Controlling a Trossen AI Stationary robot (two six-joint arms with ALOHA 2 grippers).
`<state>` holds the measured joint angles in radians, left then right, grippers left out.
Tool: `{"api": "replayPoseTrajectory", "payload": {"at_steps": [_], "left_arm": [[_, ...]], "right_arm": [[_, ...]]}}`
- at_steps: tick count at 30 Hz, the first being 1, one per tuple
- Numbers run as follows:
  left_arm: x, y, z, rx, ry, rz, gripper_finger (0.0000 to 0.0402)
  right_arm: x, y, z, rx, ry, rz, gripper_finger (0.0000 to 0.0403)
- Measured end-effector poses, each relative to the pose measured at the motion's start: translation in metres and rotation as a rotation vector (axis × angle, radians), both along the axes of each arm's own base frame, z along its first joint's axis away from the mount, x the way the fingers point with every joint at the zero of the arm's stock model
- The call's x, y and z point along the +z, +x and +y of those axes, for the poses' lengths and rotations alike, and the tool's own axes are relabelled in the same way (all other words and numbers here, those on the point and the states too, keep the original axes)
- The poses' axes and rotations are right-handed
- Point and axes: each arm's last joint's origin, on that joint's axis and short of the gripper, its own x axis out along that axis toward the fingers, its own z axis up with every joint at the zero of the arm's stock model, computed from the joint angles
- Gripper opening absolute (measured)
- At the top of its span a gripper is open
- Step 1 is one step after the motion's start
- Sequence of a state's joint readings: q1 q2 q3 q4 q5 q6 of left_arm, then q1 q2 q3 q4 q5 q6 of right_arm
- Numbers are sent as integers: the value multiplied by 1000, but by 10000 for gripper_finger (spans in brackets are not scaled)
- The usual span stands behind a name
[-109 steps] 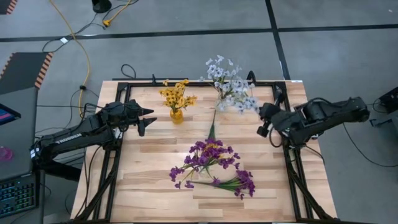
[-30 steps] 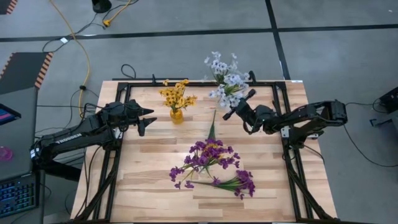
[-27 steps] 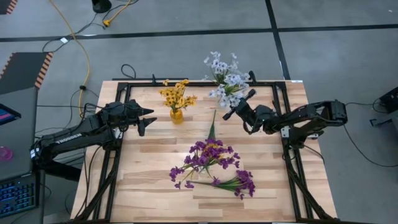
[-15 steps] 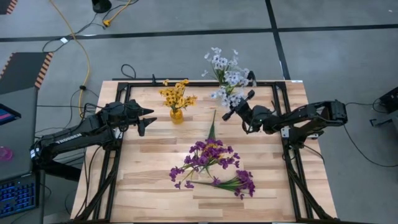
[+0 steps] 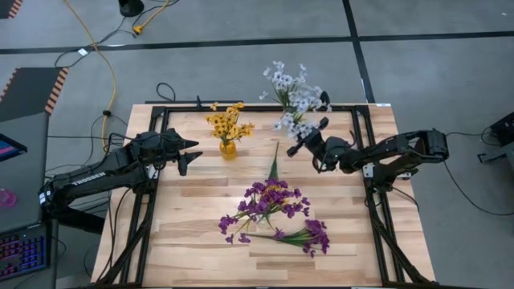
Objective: Sort flowers into vase by color
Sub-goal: Put the white flowers into the top transparent vase
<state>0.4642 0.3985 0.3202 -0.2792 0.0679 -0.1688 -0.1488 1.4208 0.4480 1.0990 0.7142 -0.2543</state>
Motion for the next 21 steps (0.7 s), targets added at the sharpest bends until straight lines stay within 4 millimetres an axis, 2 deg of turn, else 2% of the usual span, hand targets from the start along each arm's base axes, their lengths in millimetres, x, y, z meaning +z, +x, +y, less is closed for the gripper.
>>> {"api": "replayPoseTrajectory", "payload": {"at_steps": [6, 13, 21], "left_arm": [[0, 0, 0, 0, 0, 0, 210], [0, 0, 0, 0, 0, 0, 210], [0, 0, 0, 0, 0, 0, 210]], "right_arm": [[6, 0, 3, -43, 4, -58, 32], [22, 7, 3, -84, -20, -79, 33], [24, 17, -3, -137, 37, 4, 32]]}}
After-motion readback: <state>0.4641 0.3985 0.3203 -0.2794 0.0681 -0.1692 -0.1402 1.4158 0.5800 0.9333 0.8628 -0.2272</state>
